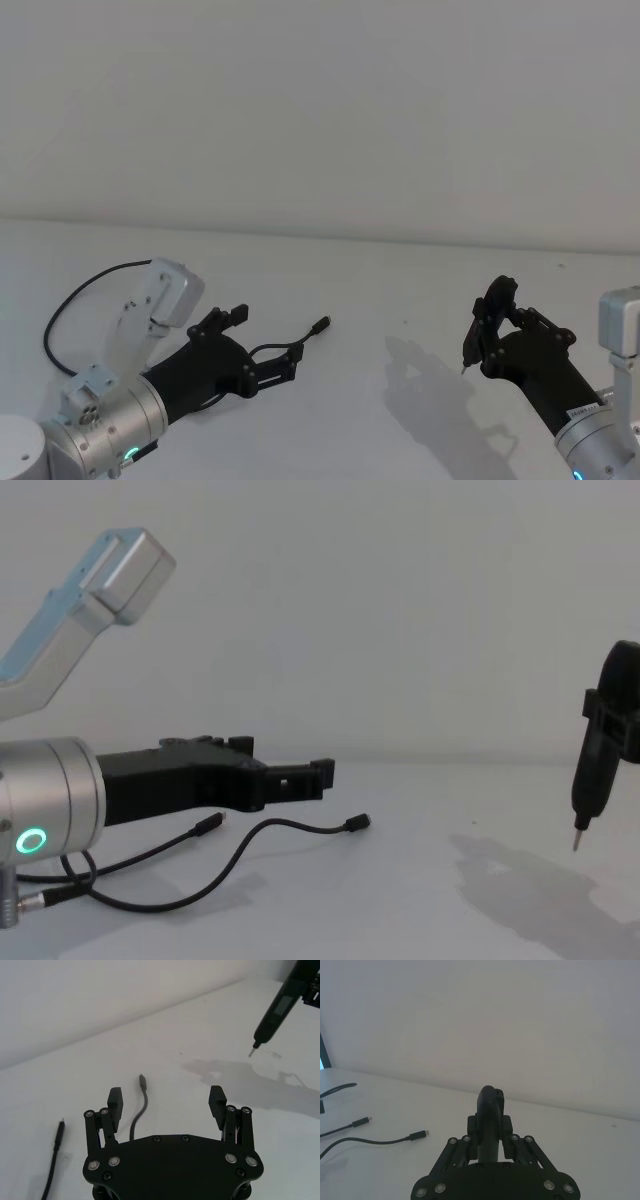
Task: Pick up the data cable with the one hand.
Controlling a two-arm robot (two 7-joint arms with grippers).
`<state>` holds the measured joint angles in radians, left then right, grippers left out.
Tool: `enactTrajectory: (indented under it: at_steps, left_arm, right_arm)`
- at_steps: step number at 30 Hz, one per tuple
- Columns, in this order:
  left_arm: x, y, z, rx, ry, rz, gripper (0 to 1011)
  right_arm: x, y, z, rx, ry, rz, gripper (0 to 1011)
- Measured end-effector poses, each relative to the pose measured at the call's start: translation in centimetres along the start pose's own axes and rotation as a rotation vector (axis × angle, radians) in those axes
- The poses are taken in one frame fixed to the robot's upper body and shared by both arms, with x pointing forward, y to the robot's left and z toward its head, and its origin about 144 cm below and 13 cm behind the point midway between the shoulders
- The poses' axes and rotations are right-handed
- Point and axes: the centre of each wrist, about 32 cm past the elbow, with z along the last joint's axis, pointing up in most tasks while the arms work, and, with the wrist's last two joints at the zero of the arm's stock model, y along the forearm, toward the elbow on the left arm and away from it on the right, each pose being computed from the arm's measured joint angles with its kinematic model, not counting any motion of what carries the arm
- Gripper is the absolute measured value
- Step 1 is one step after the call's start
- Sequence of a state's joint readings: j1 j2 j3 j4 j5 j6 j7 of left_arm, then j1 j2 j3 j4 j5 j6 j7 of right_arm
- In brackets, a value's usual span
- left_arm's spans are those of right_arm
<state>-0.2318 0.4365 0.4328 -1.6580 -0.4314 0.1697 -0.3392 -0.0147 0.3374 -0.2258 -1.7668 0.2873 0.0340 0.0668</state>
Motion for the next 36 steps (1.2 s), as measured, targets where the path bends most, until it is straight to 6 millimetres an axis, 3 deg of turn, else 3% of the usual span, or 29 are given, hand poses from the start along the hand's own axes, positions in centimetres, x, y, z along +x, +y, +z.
enactTrajectory:
  at_steps: [19, 36]
  left_arm:
    - [1.5, 0.2, 1.1, 0.113, 0.036, -0.048, 1002]
    - [4.2, 0.1, -0.1, 0.107, -0.001, -0.007, 1001]
  right_arm:
    - [0.0, 0.0, 0.0, 0.0, 0.0, 0.0, 274]
    - [0.0, 0.0, 0.0, 0.0, 0.0, 0.0, 274]
